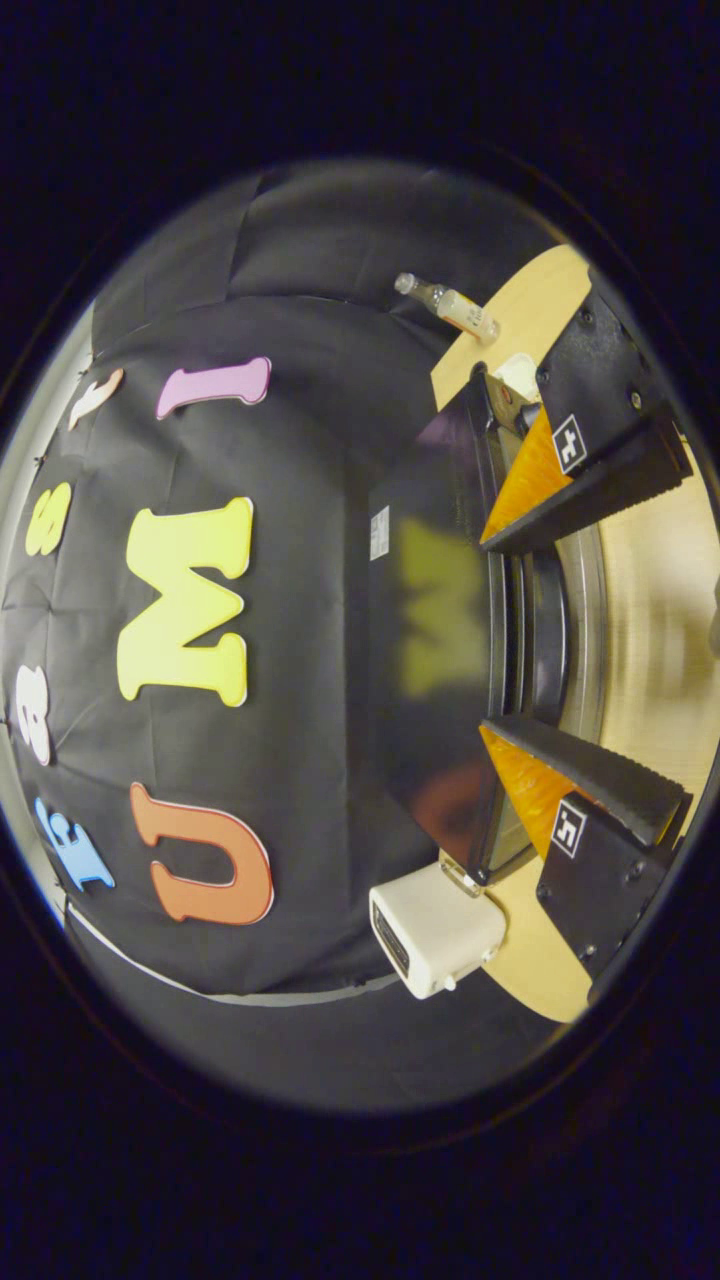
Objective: Open the toaster oven, put the food inside, and close the toaster oven door.
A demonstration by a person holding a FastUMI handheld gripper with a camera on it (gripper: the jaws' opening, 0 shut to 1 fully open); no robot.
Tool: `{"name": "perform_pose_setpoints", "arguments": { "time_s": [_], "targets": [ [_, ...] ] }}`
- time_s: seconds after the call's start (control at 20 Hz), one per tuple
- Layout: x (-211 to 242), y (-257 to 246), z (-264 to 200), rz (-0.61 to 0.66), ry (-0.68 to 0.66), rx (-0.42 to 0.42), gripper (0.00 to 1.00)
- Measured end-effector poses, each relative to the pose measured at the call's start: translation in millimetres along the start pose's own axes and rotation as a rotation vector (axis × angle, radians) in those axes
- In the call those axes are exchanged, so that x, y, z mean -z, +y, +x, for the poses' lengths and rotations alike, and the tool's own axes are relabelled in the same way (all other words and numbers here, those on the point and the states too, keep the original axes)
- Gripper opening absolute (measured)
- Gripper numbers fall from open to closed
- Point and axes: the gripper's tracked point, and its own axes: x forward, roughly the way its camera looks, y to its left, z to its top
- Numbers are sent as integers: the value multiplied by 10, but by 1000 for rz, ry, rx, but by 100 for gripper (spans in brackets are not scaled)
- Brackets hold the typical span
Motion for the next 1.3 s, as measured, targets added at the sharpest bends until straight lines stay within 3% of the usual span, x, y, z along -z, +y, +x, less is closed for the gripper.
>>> {"name": "perform_pose_setpoints", "arguments": {
  "time_s": [0.7,1.3],
  "targets": [
    [941,-82,-831,-12,118,-42,100],
    [2075,-136,-959,-10,378,-55,100]
  ]
}}
